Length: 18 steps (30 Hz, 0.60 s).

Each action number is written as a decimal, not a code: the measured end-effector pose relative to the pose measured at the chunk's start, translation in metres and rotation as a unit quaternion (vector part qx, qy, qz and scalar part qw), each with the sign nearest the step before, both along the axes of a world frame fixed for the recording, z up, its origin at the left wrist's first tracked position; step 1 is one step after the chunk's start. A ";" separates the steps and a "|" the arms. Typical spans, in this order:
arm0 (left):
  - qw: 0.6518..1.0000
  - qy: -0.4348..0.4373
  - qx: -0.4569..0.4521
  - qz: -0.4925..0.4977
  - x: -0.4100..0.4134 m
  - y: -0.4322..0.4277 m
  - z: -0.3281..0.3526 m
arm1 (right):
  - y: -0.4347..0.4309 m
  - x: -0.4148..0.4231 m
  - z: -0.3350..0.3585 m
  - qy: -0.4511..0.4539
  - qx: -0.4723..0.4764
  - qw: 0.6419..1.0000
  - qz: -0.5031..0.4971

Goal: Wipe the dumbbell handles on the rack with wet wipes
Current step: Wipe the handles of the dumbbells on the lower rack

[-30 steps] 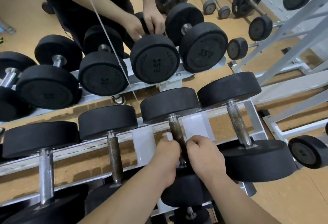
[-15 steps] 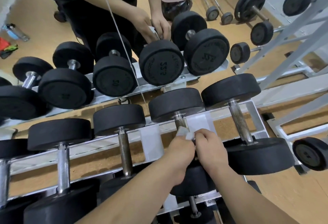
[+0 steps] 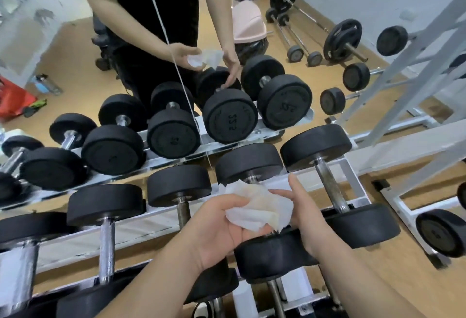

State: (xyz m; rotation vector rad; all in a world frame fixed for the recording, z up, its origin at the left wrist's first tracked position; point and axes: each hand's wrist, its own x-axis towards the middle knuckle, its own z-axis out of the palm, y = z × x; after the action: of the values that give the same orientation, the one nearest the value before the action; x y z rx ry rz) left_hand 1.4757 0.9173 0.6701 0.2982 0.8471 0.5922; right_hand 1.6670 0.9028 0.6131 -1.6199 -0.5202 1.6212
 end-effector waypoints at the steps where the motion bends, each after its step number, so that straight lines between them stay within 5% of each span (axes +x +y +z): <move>1: 1.000 -0.005 0.012 -0.016 0.000 -0.001 0.003 | -0.006 0.004 0.011 0.074 0.015 0.997 0.035; 3: 0.998 -0.001 0.047 -0.051 0.005 -0.004 0.004 | -0.018 0.010 0.029 0.248 0.037 0.965 0.075; 5: 0.994 0.011 0.077 -0.077 0.012 -0.004 -0.001 | -0.028 0.011 0.036 0.327 0.046 0.940 0.081; 10: 0.989 0.058 0.100 -0.093 0.019 -0.008 -0.009 | -0.037 0.010 0.036 0.175 0.038 0.982 0.067; 18: 0.945 0.296 0.117 -0.072 0.001 0.000 -0.043 | -0.031 0.047 0.045 0.145 0.008 0.977 -0.154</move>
State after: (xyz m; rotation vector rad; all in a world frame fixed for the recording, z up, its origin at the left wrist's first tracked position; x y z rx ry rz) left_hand 1.4764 0.9177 0.6274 0.7745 1.3216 0.4683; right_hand 1.7144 0.8721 0.6577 -1.3439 -0.1223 1.5741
